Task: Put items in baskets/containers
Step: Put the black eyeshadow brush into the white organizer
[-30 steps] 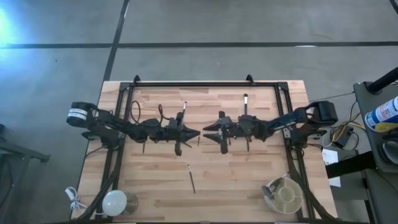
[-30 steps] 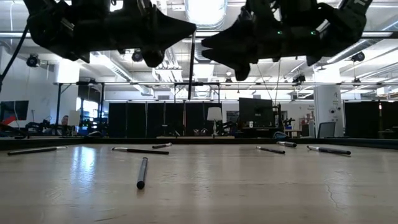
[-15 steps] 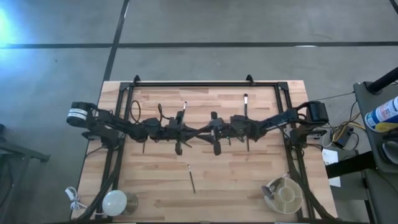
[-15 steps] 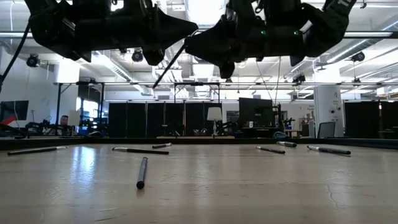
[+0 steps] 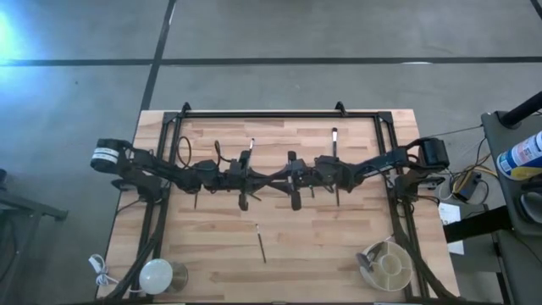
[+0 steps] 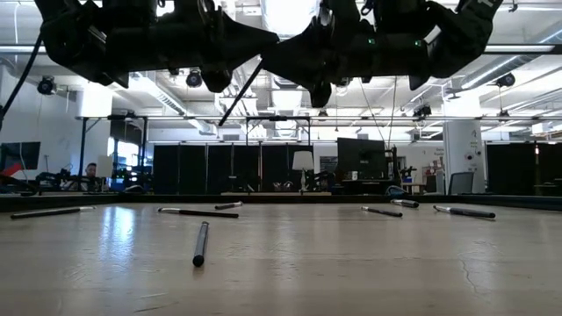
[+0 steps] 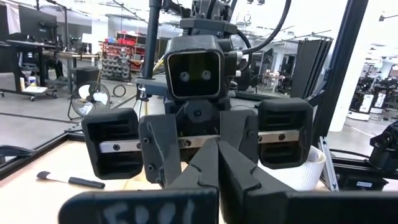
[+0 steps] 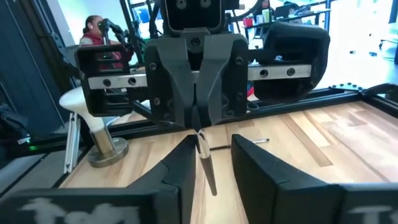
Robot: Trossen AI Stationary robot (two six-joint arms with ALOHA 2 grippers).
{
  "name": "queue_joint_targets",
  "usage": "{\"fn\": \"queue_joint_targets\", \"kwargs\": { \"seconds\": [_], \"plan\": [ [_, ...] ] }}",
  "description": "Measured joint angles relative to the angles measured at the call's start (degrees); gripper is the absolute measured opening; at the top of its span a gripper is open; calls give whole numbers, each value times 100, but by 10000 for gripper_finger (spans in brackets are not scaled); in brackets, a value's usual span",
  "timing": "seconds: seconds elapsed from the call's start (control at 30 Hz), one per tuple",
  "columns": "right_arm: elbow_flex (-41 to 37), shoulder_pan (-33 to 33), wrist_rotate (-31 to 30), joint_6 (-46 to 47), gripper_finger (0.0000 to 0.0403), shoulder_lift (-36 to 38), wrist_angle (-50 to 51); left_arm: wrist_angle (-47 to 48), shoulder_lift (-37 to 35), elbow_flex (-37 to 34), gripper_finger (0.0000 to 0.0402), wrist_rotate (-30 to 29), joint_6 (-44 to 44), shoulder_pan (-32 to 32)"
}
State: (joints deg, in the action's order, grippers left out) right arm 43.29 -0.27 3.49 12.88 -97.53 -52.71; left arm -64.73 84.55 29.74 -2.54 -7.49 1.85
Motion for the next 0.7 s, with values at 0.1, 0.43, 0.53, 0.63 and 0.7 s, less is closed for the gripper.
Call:
{"fn": "queue_joint_targets", "kwargs": {
  "seconds": [0.1,0.43,0.53,0.63,0.7],
  "plan": [
    [6,2,0,-9,62,-3,-7,-2,0,0,1,-48,0,0],
    [-24,22,92,-131,14,427,914,320,-188,-3,0,-234,-330,-36],
    [-49,127,107,-354,13,893,1835,435,-317,-24,0,-200,-326,-34],
    [-131,244,103,-531,13,1402,2626,441,-349,-107,0,-201,-295,-45],
    [-261,346,63,-540,13,1782,3081,496,-362,-167,0,-199,-312,-67]
  ]
}}
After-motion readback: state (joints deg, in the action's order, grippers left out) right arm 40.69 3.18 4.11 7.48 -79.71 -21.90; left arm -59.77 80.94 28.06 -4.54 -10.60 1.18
